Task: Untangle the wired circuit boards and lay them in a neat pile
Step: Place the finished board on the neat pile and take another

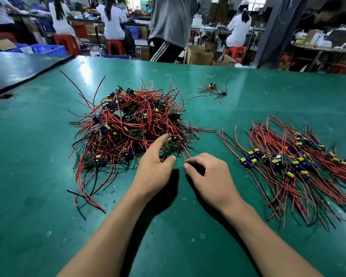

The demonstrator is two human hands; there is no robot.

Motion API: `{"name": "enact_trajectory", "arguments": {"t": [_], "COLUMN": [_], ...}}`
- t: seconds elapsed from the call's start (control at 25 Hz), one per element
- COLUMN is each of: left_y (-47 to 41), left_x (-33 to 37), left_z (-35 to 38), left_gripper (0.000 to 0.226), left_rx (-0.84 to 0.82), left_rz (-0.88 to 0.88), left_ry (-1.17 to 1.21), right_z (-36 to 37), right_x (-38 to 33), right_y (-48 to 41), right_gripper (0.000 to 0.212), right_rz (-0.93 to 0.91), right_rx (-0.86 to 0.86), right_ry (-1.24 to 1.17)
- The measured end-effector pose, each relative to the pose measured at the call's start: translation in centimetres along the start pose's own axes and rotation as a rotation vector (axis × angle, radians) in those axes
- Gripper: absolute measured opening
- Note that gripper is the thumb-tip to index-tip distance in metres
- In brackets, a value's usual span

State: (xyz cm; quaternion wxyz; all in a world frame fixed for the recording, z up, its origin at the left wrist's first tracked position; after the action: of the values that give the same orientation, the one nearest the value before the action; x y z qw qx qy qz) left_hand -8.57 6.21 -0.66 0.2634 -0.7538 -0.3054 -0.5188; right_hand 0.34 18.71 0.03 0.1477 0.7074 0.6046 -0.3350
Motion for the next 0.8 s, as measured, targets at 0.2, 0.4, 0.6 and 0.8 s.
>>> {"name": "enact_trajectory", "arguments": {"t": [0.2, 0.4, 0.6, 0.8], "left_y": [0.1, 0.5, 0.8, 1.1], "left_x": [-0.2, -0.3, -0.7, -0.6], "left_z": [-0.6, -1.0, -0.9, -1.5], "left_gripper": [0.034, 0.013, 0.015, 0.018], "left_rx": [0.104, 0.143, 0.119, 0.163], "left_rz": [-0.009, -0.046, -0.066, -0.063], "left_ry": [0.001, -0.036, 0.029, 0.037], "right_z": [-0.4, 0.8, 3.5, 4.3], "right_x": [-0.8, -1.7, -1.5, -0.4], "right_y": [-0.1, -1.3, -4.2, -5.4], "right_gripper": [0.017, 0.029, 0.062, 0.067], "right_rz": [-0.052, -0.080, -0.012, 0.091], "right_rx": [0.031, -0.039, -0.239, -0.321], "right_ry": [0.006, 0.116, 0.308, 0.393]}}
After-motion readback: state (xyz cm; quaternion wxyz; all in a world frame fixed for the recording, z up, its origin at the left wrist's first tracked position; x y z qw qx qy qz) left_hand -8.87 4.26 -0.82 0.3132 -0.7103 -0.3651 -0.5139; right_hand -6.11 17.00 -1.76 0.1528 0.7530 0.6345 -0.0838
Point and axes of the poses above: each hand's wrist, its own y-axis away from the middle knuckle, its own z-axis out of the palm, x = y × z, the point moved 10 cm from there along -y, towards the middle knuckle, and after that the axes turned 15 degrees about -x, right-handed, at the moved point
